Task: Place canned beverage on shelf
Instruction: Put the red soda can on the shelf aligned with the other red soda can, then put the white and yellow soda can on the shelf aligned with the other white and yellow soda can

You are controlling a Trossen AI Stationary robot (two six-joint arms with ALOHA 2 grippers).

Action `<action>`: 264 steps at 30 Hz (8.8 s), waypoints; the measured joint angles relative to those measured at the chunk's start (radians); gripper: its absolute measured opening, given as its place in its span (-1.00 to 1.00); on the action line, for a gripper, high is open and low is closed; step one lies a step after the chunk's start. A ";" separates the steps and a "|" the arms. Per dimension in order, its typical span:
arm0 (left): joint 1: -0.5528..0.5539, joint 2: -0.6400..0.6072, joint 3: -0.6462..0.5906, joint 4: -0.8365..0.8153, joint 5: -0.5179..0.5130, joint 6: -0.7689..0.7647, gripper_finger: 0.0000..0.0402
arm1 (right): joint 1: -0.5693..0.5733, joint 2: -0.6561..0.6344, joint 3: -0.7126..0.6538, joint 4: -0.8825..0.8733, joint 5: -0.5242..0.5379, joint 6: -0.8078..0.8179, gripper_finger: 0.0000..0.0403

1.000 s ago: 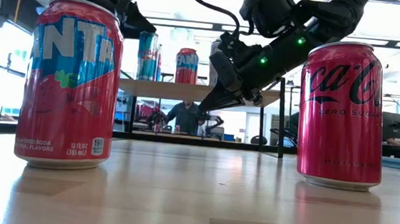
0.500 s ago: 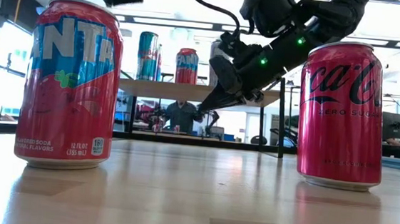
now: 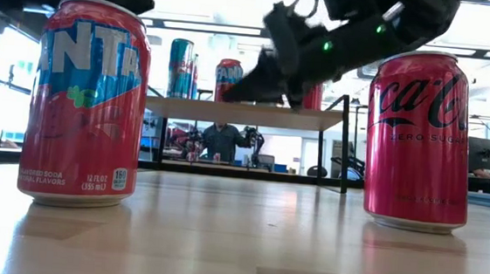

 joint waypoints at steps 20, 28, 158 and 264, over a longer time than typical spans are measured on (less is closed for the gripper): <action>-0.133 0.019 -0.117 0.128 -0.207 0.008 -0.99 | 0.233 0.076 0.216 0.011 -0.029 -0.119 -0.43; -0.133 0.019 -0.117 0.129 -0.207 0.005 -0.99 | 0.293 0.245 0.473 -0.138 0.060 -0.069 0.52; -0.135 0.021 -0.116 0.195 -0.214 0.009 -1.00 | -0.554 0.075 0.702 -0.612 -0.506 -0.524 0.46; 0.781 0.940 1.283 -1.767 -0.429 -0.122 -0.89 | -0.109 -0.602 -0.070 -0.362 -0.081 -0.550 -1.00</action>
